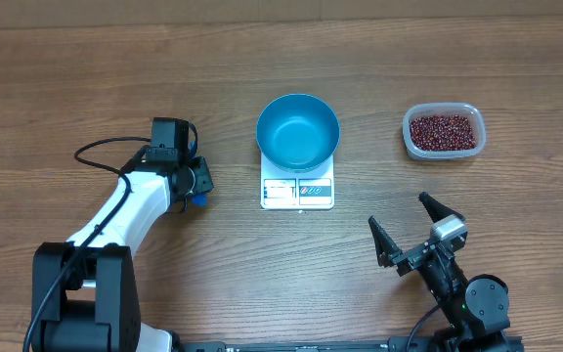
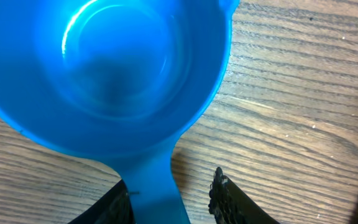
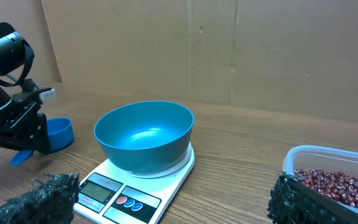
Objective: Scoop item into bowl and weigh 150g on scale
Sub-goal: 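Lower the left gripper and close it on the scoop handle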
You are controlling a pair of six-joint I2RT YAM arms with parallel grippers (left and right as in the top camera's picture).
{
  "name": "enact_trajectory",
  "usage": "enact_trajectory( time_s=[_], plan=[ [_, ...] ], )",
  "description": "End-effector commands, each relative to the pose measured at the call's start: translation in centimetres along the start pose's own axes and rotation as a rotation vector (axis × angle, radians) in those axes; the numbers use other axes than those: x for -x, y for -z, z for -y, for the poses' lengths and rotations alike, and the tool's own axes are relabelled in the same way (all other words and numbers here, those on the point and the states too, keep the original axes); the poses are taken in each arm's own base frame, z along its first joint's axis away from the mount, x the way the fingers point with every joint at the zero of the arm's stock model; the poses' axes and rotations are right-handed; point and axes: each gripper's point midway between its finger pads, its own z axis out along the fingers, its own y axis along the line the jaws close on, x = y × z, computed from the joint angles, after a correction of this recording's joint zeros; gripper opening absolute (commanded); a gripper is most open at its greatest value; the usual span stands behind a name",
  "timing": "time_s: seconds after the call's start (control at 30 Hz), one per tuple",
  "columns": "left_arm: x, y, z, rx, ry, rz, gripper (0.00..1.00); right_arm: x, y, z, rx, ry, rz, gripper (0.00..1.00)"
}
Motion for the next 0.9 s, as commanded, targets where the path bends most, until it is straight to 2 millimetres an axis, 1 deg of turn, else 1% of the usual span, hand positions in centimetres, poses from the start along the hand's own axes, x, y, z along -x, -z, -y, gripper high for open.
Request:
enact_trajectory(
  time_s=[0.0,0.17,0.27,0.37,0.53,0.73,0.87],
  plan=[
    [-0.4,-0.3,-1.2,0.058,0.065,-0.013,0.42,-0.2,0.0,0.0,-0.004,-0.003,0.002,1.00],
    [-1.6,-0.1,-2.5,0.126,0.096,-0.051,0.42,-0.2,0.0,0.0,-0.004,-0.003,0.002,1.00],
    [-1.3,0.0,-3.5,0.179,0.093,-0.031,0.41,-0.2,0.0,0.0,-0.004,-0.003,0.002,1.00],
    [-0.6,0.0,-3.2,0.167,0.095,-0.001,0.46,-0.2,0.0,0.0,-0.004,-0.003,0.002,1.00],
    [0.5,-0.2,-2.3,0.120,0.099,0.040,0.45,-0.2,0.0,0.0,-0.004,-0.003,0.002,1.00],
    [0.6,-0.2,-2.2,0.119,0.099,0.042,0.35,-0.2,0.0,0.0,-0.004,-0.003,0.002,1.00],
    [0.6,-0.2,-2.2,0.117,0.099,0.041,0.33,-0.2,0.0,0.0,-0.004,-0.003,0.002,1.00]
  ],
)
